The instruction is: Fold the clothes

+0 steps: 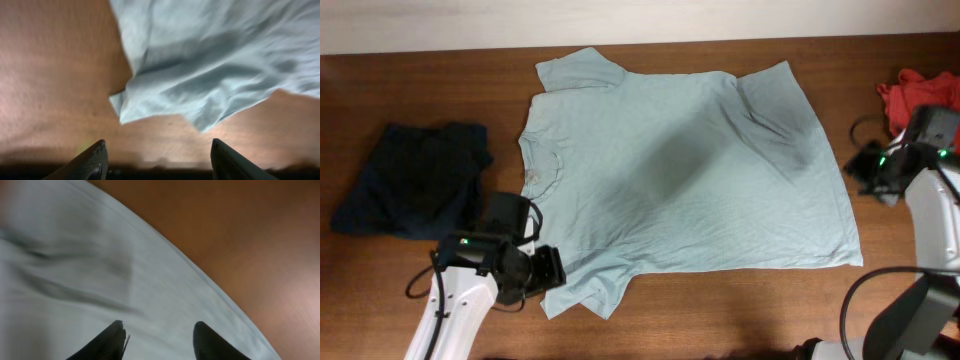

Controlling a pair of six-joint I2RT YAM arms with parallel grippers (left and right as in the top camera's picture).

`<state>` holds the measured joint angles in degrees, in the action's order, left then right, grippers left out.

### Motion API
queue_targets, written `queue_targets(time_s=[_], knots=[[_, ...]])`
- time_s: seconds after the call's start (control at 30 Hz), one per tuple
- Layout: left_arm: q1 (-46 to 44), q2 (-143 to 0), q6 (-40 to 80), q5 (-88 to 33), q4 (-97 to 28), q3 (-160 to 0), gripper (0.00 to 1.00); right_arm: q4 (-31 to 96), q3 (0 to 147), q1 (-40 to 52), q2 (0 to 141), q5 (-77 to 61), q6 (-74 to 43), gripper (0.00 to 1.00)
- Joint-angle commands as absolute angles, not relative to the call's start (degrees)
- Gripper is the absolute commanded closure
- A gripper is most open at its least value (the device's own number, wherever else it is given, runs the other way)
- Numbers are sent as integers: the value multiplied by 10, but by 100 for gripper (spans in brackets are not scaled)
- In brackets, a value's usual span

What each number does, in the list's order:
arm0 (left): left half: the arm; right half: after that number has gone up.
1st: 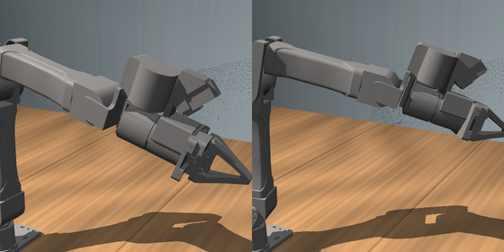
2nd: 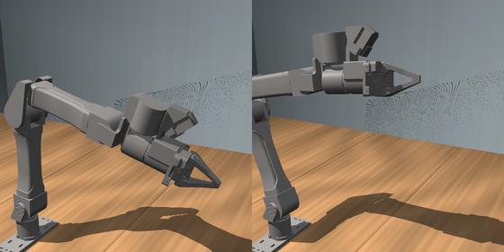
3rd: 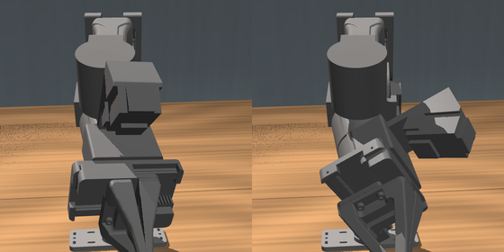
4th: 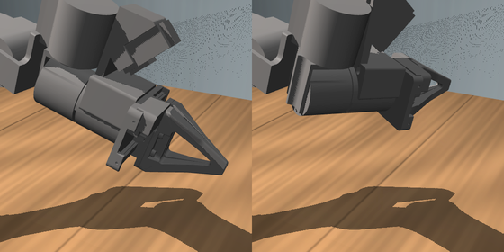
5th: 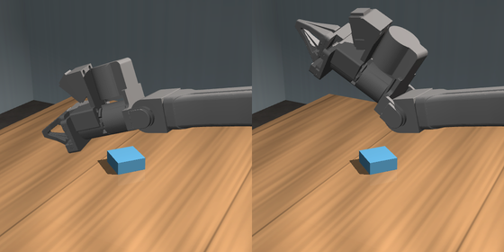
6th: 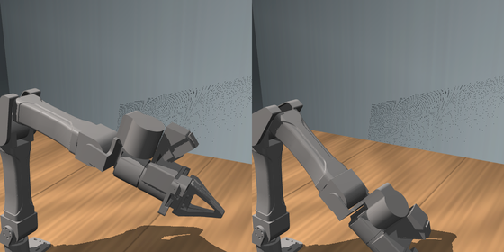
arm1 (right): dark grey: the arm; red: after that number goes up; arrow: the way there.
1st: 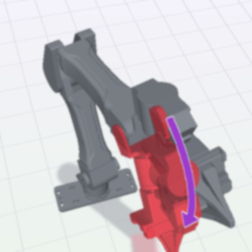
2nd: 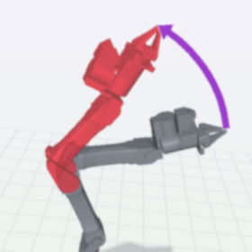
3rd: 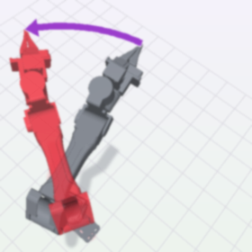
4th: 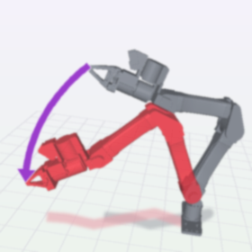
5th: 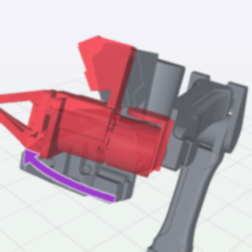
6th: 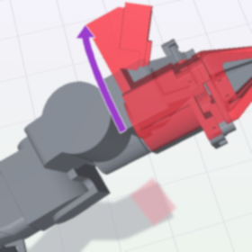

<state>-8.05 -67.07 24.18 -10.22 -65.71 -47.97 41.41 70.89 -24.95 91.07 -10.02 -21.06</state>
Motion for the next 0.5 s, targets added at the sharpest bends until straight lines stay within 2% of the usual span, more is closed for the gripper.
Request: queue_targets(time_s=[0.0, 0.07, 0.1, 0.13, 0.17, 0.3, 0.47], knots=[[-77, -666, 204, -98, -625, -515, 33, 338, 716, -233, 910, -209, -171, 48], [-77, -666, 176, -117, -590, -517, 25, 269, 716, -216, 926, -221, -151, 50], [-77, -666, 166, -130, -568, -517, 9, 232, 716, -205, 942, -221, -150, 60], [-77, -666, 166, -147, -544, -517, 1, 182, 716, -192, 970, -221, -150, 70], [-77, -666, 166, -162, -526, -517, 1, 148, 716, -183, 993, -221, -150, 74], [-77, -666, 166, -188, -486, -517, 1, 23, 716, -154, 1081, -221, -155, 77], [-77, -666, 166, -200, -477, -517, 1, -41, 745, -142, 1188, -217, -166, 84]])
